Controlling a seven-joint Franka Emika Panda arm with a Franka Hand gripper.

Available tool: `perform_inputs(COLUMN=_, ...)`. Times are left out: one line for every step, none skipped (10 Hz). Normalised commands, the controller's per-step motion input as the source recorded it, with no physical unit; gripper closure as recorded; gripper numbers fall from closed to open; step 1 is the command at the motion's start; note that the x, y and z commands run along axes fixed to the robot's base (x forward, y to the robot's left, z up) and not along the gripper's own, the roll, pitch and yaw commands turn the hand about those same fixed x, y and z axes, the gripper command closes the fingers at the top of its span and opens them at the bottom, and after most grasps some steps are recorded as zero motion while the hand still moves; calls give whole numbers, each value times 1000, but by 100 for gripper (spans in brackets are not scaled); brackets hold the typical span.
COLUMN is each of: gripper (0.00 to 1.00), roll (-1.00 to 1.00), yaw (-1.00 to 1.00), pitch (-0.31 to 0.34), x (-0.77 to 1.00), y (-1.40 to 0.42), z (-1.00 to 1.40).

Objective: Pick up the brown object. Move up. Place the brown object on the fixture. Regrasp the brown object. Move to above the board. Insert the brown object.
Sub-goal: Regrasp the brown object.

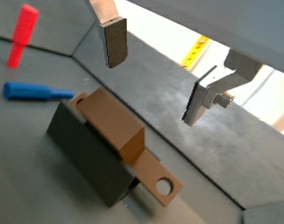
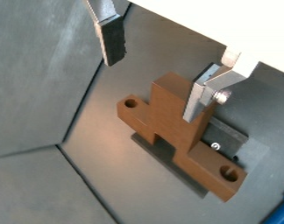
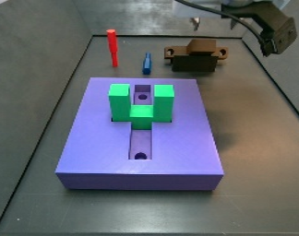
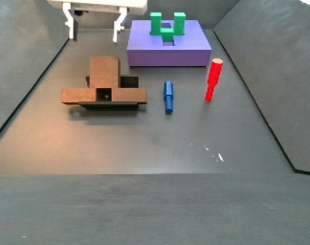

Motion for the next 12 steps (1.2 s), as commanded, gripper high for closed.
perform_inputs(gripper=0, roll=-197, yaw=263, pitch=-151, x=-157, y=0, z=-177)
perform_inputs(gripper=0, roll=0, yaw=0, pitch=-20, x=0, y=0, z=-177)
perform_inputs(gripper=0, roll=43, yaw=-69, pitch=-3, x=-17, y=0, z=-277)
perform_inputs(gripper=0, roll=63, yaw=-31, pitch=0, x=0, y=0, z=-294)
perform_inputs(gripper=0, roll=114, yaw=-17, pitch=0, x=0, y=0, z=-260)
perform_inputs(gripper=0, roll=120, yaw=-34, pitch=0, x=0, y=0, z=-289)
perform_inputs(gripper=0, roll=0, yaw=129, pitch=-103, x=-123, y=11, z=-209)
perform_inputs(gripper=0, roll=0, yaw=286, pitch=-51, x=-17, y=0, z=-137)
perform_inputs(gripper=0, roll=0, yaw=100, pitch=0, x=117, y=0, z=-166)
perform_inputs(gripper=0, roll=57, yaw=0, pitch=0, x=191, y=0, z=-149)
perform_inputs(gripper=0, roll=140, yaw=63, pitch=-3, x=46, y=0, z=-217)
perform_inputs(gripper=0, roll=163, yaw=163, pitch=0, x=74, y=-31, z=-243)
